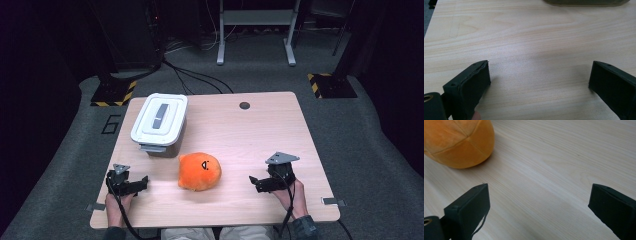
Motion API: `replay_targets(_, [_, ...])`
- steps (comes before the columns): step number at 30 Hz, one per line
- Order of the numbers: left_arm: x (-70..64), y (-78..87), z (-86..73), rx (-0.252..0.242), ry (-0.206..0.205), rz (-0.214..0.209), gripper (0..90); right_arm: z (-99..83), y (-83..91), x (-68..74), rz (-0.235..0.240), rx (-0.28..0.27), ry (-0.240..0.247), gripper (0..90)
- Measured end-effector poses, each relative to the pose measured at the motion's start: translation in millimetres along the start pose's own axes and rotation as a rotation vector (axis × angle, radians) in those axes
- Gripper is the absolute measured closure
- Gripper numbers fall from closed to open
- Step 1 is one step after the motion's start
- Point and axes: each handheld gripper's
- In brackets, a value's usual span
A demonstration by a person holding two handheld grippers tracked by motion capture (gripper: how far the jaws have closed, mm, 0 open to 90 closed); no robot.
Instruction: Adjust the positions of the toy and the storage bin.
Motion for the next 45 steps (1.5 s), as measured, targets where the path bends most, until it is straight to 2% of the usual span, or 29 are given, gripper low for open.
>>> replay_targets(11, [-0.1,0.3,-0.2,-0.003,-0.002,-0.003,4.1,21.9,-4.1,21.2,0.050,-0.008,0.057,2.5])
replay_targets(18, [0.3,0.4,-0.2,-0.001,-0.013,-0.004,4.1,37.3,-10.3,38.2,0.080,0.001,0.126,1.0])
replay_targets(28, [0.4,0.6,-0.1,0.002,-0.014,-0.006,4.1,53.7,-17.8,54.3,0.120,0.010,0.179,0.0])
replay_targets(37, [0.4,0.6,0.0,0.002,-0.013,-0.005,4.0,70.9,-28.9,70.7,0.160,0.014,0.242,0.0])
replay_targets(45, [0.3,0.6,-0.1,0.002,-0.013,-0.004,4.0,81.0,-42.7,81.4,0.177,0.037,0.271,0.0])
Point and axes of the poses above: each handheld gripper's, and its own axes: y roughly backward along the jaws, z roughly out of its top, x roughly to its left, and after that the axes turned 5 degrees about x, right-handed
